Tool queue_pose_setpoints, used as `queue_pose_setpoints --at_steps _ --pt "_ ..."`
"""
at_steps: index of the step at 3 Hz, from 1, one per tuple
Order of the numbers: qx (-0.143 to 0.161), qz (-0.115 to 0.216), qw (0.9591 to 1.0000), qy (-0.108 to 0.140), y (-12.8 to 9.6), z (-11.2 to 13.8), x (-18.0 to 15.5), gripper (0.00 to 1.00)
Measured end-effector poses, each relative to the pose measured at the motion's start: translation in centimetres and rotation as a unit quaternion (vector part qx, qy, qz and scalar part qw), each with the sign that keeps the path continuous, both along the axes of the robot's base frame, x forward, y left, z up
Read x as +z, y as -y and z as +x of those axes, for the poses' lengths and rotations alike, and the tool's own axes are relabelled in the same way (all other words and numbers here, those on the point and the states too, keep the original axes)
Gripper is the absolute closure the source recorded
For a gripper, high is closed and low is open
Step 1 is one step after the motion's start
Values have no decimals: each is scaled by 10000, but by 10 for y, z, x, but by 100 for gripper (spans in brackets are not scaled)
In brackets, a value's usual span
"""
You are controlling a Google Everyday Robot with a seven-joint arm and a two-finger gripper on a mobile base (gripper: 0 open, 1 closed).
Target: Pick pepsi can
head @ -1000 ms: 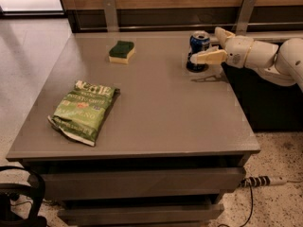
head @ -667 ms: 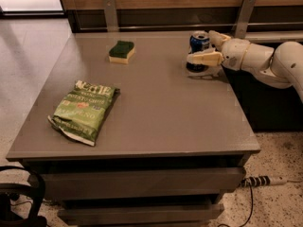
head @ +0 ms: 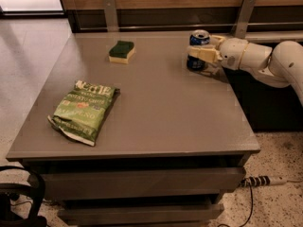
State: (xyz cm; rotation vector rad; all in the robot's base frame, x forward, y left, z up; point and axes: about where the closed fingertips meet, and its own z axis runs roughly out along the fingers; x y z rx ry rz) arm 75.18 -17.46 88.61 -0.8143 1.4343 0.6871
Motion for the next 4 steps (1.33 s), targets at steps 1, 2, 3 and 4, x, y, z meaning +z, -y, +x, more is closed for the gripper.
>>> queue_pose_setpoints --at_steps 1,2,3,4 --pt "24 4 10000 -2 -3 0 0 91" --pt "44 7 10000 -4 -6 1 0 100" --pt "106 8 9999 38 -9 1 6 100" --pt "146 -131 9996 214 -10 -3 27 100"
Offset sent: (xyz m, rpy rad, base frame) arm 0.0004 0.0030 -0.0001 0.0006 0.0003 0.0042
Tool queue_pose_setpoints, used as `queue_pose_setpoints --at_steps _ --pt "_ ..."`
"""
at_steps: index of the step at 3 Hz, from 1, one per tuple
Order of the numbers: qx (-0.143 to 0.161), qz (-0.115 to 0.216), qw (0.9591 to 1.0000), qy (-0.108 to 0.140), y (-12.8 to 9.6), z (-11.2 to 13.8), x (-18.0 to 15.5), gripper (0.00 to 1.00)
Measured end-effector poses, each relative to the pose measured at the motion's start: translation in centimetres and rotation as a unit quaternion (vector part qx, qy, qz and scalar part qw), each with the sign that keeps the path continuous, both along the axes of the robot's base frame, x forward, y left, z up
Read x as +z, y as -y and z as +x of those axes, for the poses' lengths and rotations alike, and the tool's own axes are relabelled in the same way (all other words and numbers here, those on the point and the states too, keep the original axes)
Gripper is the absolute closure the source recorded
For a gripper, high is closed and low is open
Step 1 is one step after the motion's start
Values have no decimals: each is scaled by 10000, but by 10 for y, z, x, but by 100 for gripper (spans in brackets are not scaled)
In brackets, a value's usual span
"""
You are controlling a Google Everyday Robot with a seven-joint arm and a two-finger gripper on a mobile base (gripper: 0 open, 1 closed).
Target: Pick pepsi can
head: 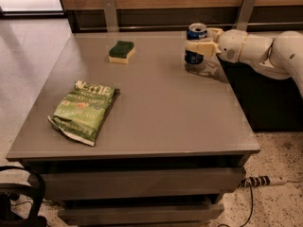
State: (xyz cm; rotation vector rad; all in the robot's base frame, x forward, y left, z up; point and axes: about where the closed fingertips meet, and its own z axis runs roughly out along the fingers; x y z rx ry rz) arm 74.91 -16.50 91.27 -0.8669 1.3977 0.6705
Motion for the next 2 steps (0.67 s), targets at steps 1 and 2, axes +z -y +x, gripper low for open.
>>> queue_pose_setpoints --at_steps 1,2 --pt "-55 -178 9995 250 3 -7 28 100" --pt "-147 -363 9974 608 3 -19 60 100"
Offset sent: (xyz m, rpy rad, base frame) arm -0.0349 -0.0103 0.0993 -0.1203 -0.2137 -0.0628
